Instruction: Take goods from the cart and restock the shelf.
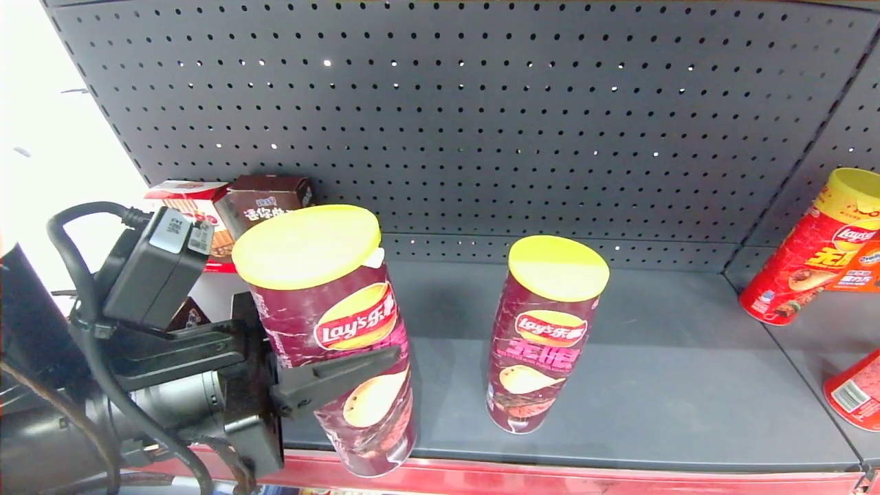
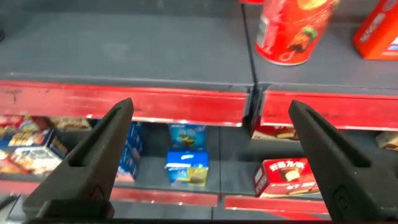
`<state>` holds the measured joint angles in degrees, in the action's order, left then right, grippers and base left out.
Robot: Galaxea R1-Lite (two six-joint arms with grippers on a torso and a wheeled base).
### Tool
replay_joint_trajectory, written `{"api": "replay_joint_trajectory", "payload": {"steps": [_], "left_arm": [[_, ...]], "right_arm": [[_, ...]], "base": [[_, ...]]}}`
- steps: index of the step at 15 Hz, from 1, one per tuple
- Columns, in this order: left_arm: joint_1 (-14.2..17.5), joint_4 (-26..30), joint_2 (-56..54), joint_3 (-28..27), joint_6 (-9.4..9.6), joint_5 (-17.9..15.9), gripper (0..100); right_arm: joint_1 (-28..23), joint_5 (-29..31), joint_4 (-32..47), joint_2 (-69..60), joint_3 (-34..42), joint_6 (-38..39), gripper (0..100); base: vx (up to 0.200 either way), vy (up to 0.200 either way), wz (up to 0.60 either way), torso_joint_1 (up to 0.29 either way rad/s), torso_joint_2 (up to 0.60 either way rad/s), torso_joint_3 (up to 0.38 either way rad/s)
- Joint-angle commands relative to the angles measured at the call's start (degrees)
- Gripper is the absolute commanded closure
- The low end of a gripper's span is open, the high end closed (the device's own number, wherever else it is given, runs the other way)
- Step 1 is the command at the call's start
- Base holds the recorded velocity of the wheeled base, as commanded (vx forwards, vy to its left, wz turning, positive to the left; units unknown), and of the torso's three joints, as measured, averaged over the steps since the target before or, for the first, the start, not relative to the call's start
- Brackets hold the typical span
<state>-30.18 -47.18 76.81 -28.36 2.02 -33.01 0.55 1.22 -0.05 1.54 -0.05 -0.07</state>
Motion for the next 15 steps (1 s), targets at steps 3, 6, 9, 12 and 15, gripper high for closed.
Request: {"api": "replay_joint_trajectory", "payload": {"steps": [3, 6, 9, 12, 15], "left_arm": [[0.74, 3.76, -0.08, -6.54, 0.00, 0.14, 100], [1.88, 14.13, 3.52, -16.03, 0.09, -0.39, 100], [1.80, 13.87, 9.14, -21.48, 0.70, 0.14, 100], [2.23, 11.23, 12.66, -22.01, 2.55, 0.84, 100], [2.32, 11.49, 16.35, -24.03, 2.99, 1.11, 100]], "right_arm": [[-0.55, 0.01, -0.04, -1.36, 0.05, -0.01, 0], [-0.55, 0.01, -0.04, -1.36, 0.05, -0.01, 0], [-0.55, 0.01, -0.04, -1.36, 0.05, -0.01, 0], [-0.55, 0.01, -0.04, -1.36, 0.05, -0.01, 0], [-0.55, 0.01, -0.04, -1.36, 0.05, 0.07, 0]], "base": [[0.000, 0.000, 0.00, 0.000, 0.00, 0.000], [0.000, 0.000, 0.00, 0.000, 0.00, 0.000], [0.000, 0.000, 0.00, 0.000, 0.00, 0.000], [0.000, 0.000, 0.00, 0.000, 0.00, 0.000], [0.000, 0.000, 0.00, 0.000, 0.00, 0.000]]}}
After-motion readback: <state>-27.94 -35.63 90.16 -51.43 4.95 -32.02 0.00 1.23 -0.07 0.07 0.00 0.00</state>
